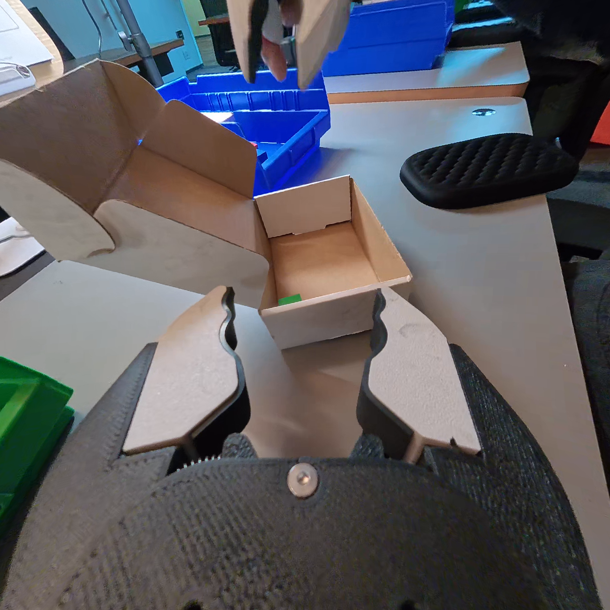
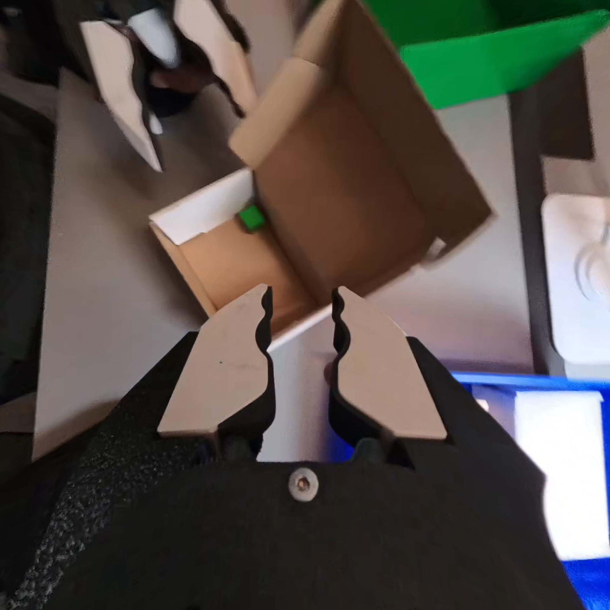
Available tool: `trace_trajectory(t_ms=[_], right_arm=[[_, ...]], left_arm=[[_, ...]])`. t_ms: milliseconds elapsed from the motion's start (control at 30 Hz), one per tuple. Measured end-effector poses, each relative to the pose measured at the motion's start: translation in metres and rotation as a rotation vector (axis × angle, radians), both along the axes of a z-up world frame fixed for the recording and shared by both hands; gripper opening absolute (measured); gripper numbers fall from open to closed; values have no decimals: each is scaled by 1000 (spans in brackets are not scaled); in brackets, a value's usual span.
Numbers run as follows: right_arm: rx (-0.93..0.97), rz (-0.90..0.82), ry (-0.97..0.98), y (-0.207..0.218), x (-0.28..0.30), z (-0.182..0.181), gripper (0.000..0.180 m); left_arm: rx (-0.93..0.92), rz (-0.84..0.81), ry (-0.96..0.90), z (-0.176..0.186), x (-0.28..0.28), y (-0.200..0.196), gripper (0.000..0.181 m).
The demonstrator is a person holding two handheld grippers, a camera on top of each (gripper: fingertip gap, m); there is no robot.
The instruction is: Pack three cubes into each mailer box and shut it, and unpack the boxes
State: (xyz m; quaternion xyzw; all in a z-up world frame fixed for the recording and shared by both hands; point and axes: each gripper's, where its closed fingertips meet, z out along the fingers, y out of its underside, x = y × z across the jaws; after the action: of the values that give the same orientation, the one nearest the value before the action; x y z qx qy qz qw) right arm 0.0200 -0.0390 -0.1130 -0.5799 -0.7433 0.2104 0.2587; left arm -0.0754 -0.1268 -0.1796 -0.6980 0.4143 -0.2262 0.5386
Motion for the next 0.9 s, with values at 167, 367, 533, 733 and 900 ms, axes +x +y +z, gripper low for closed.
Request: trace_trajectory(t_ms=[167,367,533,733,900], right_arm=[[81,166,-154,-55,-41,-58,34],[186,228,-223,-59,-76,-108,35],[214,251,-251,-59,-86,-131,36],[292,164,-217,-41,-99,-131,24],[319,135,-210,-37,-105,-131,25]], left_arm=[[-42,40,33,3,4,-4,79],[-101,90,30,7,11,-19,78],[-127,100,40,-2,14,-27,78],[-144,109,47,-11,12,-23,76],[-144,138,87,-20,8,-18,73]])
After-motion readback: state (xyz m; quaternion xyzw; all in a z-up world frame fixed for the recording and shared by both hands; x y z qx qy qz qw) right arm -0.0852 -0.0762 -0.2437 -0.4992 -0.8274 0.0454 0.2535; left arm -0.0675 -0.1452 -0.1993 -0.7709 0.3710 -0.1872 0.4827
